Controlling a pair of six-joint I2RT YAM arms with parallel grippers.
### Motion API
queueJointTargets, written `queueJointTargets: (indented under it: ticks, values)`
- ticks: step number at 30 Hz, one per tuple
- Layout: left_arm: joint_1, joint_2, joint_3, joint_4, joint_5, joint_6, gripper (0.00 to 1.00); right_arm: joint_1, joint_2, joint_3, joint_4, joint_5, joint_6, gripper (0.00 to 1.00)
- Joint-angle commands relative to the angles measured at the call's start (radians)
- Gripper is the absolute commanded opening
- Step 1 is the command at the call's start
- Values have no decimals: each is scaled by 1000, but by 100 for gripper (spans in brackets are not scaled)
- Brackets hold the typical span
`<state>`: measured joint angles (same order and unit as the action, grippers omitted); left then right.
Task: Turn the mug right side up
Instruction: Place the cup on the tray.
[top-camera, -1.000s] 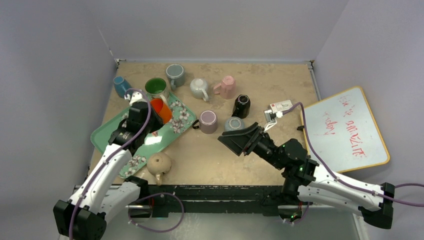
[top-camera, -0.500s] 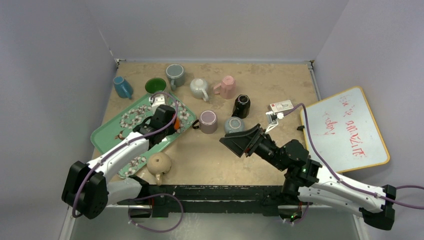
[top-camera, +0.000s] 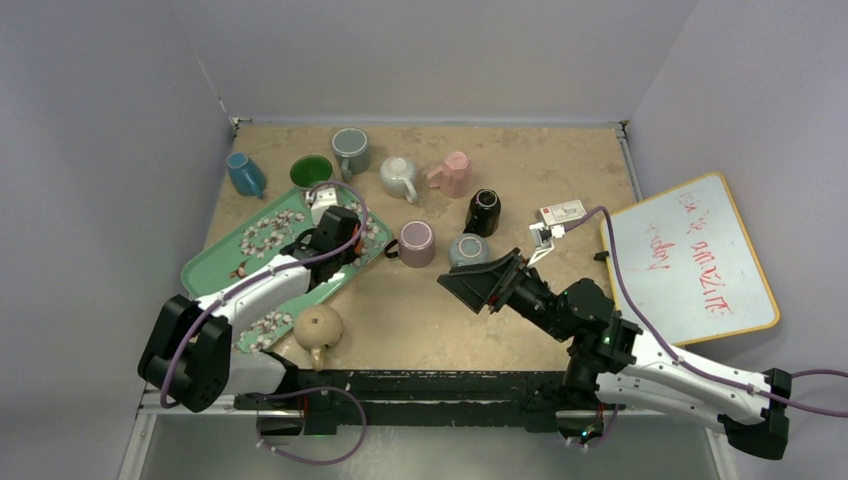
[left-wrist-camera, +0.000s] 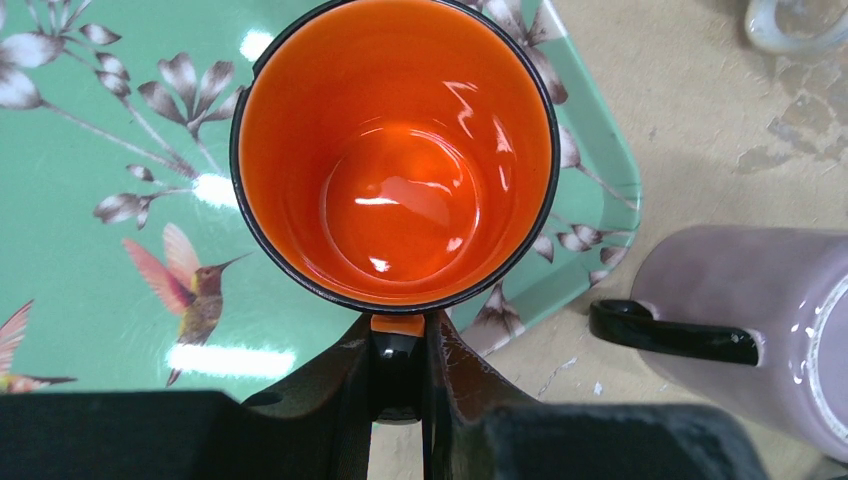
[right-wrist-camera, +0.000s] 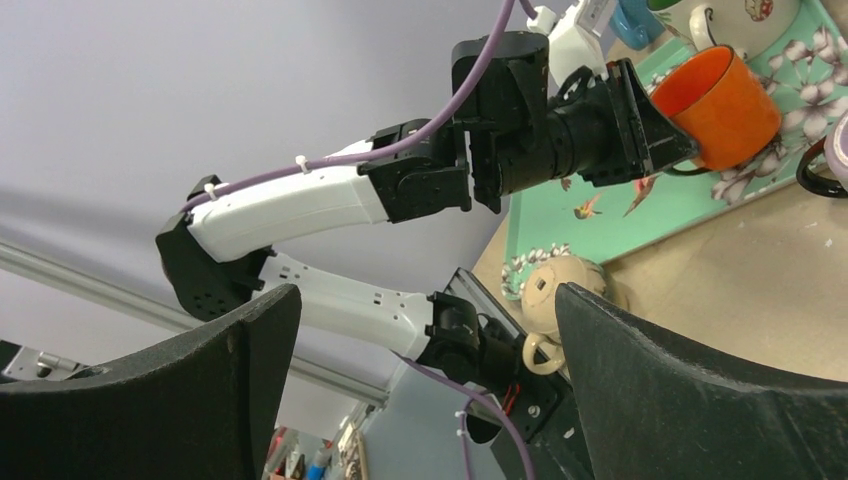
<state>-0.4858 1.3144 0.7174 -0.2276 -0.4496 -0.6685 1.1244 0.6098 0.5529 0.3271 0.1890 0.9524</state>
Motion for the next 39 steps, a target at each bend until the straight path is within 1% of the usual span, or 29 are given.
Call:
queueJointTargets:
  ticks: [1,2,5,6,8,23,28,33,39]
  values:
    - [-3,36,37,146,33,0,17,-3,19,30,12,16,-11,99]
    - [-4,41,41,151,42,-2,22,-3,22,31,9,17,-8,99]
    - [-4,65,56,150,52,-10,33,-3,22,33,14,25,-6,99]
    - [-3,73,65,152,57,-11,40,-3,22,33,13,32,-8,99]
    - [-4,90,76,151,66,-13,45,-3,21,34,1,33,-9,99]
    - [-3,174,152,168,80,-28,46,-3,-29,31,-49,63,-20,99]
    - [-4,183,153,197,113,-33,47,-4,-52,18,-59,67,-15,99]
    - [-4,183,172,169,122,-33,48,-3,-58,21,-75,67,-14,99]
    - [-4,143,162,161,213,-57,49,-3,-48,33,-97,74,-15,99]
